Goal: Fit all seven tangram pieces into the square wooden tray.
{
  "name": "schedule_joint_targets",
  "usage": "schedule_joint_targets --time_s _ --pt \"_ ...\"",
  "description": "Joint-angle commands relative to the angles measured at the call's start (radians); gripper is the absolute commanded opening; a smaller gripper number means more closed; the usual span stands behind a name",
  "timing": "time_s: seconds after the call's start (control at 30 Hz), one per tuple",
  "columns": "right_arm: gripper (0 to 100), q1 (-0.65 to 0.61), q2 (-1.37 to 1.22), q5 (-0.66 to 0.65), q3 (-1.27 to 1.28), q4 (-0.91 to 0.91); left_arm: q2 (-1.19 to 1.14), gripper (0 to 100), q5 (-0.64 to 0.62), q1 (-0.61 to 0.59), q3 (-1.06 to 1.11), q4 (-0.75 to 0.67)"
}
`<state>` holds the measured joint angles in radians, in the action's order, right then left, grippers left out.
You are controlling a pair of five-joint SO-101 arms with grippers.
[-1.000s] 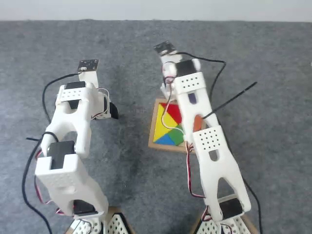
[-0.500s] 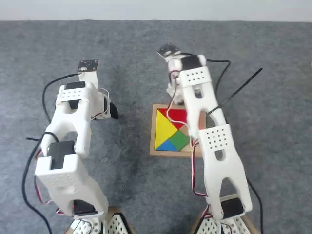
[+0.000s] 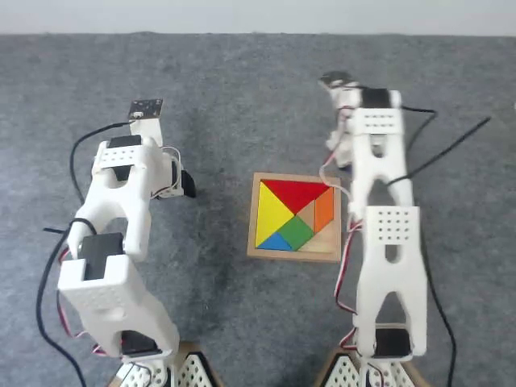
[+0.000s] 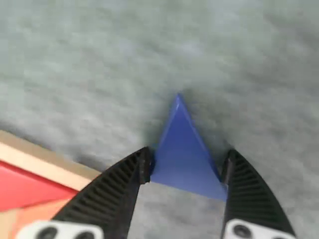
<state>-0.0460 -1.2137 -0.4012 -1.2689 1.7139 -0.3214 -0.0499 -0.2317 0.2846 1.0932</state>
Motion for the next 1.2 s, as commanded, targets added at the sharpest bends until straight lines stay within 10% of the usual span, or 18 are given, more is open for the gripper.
schedule_joint_targets --time_s 0.0,0.67,0.87,1.17 --pt "25.9 0.090 0.007 -0.015 -0.055 -0.001 0.055 26 0.018 0.003 -0.004 -0.014" --pt "23.9 0.081 -0.008 -0.235 -0.049 0.050 0.054 26 0.018 -0.003 -0.002 -0.034" --pt "1.7 0.084 -0.033 -0.218 -0.055 0.064 0.054 26 0.018 -0.003 -0.002 -0.034" --pt "3.7 0.084 0.070 -0.089 -0.048 0.077 0.054 26 0.018 -0.003 -0.002 -0.034"
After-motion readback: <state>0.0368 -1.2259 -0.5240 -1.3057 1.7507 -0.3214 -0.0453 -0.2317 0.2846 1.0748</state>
